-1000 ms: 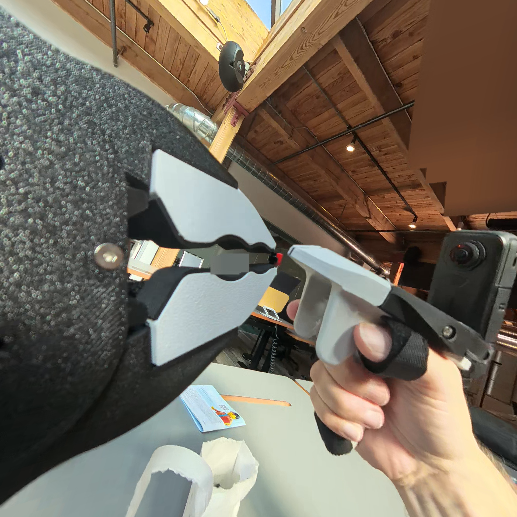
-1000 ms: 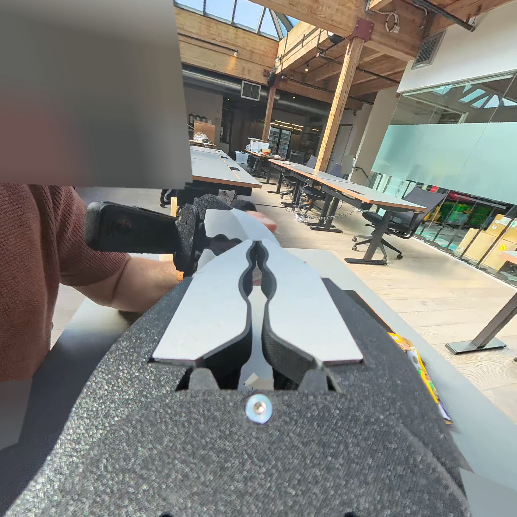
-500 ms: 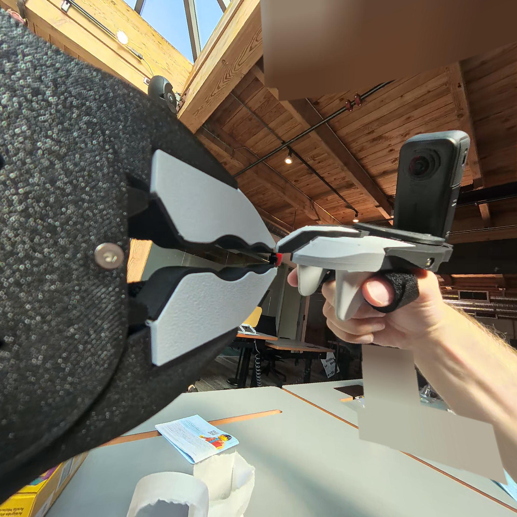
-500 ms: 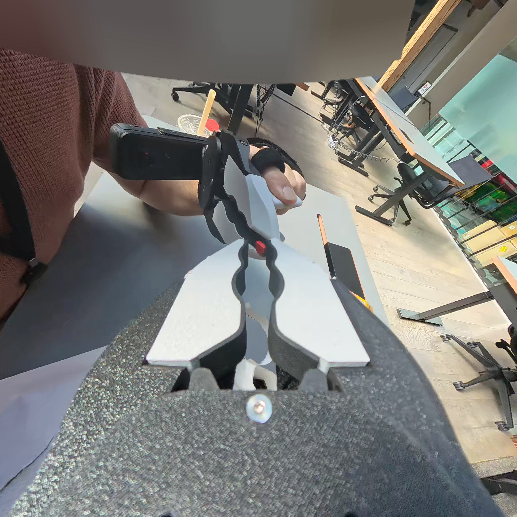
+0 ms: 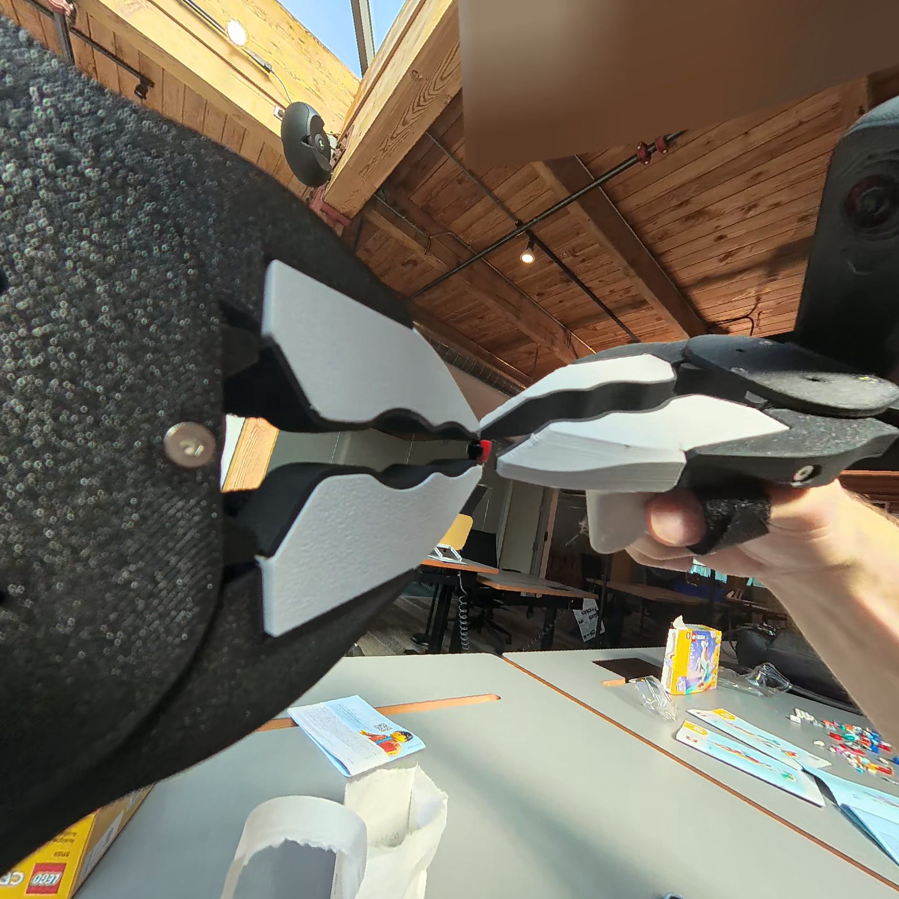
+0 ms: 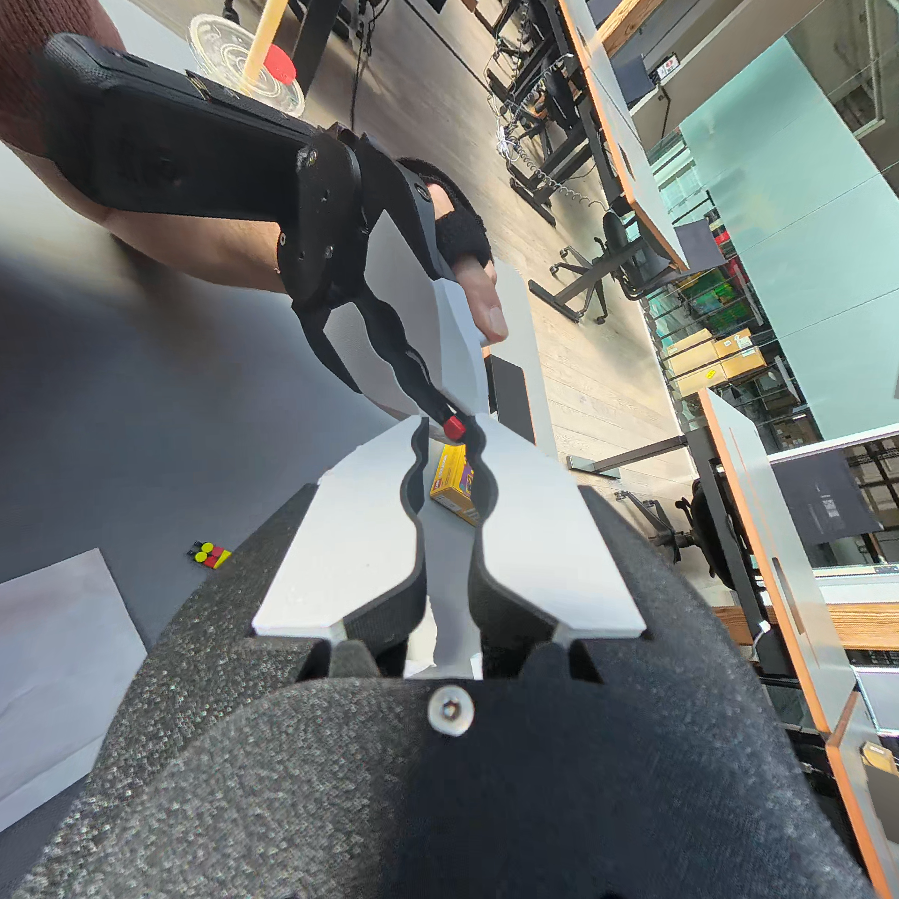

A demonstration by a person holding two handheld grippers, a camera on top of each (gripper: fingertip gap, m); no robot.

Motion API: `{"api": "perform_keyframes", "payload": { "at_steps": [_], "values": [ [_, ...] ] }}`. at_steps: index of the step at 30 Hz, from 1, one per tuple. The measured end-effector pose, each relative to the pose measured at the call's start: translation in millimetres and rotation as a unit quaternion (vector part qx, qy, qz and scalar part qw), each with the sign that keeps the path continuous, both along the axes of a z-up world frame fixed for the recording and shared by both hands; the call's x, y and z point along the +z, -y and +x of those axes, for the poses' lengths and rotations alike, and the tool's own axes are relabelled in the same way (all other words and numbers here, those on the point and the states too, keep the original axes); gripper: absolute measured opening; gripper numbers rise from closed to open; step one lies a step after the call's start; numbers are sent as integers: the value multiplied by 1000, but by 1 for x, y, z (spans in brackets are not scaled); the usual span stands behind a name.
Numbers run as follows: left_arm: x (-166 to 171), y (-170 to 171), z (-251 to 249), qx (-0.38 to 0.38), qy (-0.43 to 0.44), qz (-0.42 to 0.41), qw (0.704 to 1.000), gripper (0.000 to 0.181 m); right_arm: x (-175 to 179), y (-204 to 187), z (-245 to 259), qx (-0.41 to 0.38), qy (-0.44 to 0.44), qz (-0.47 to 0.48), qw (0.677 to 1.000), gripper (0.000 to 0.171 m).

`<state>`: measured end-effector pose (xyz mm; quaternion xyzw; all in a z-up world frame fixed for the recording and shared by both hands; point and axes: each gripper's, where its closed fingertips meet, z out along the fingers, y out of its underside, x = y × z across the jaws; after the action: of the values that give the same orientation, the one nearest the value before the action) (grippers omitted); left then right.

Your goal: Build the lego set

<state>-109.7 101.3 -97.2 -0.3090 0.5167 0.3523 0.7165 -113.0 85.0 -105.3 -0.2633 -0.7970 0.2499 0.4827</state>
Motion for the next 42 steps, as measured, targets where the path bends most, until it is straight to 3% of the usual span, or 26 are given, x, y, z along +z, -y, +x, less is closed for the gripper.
{"api": "perform_keyframes", "payload": {
  "at_steps": [6,7,9,10,13,18,34,42],
  "values": [
    [-2,-7,-4,18,19,-16,1000,7,-2,-3,-4,-14,20,-12,1000,14],
    [1,-8,-7,23,32,-5,999,6,-2,-1,-3,2,26,-32,999,2],
    [14,-7,-15,9,72,-1,997,3,-30,-7,-5,14,93,-51,994,0],
    [9,-12,-15,6,61,-19,998,3,-35,-25,-13,-21,70,-18,997,0],
    [-31,-44,-29,49,2,-56,997,2,-11,-37,-4,3,34,-97,995,0],
    [-25,-39,-26,32,2,-30,999,2,-8,-42,-12,-22,-2,-10,1000,18],
    [-19,-36,-25,41,21,-35,998,2,-17,-37,-23,-49,4,92,995,14],
    [-21,-40,-28,27,63,-107,992,1,-17,-43,-27,-77,-11,157,985,14]
  ]
}}
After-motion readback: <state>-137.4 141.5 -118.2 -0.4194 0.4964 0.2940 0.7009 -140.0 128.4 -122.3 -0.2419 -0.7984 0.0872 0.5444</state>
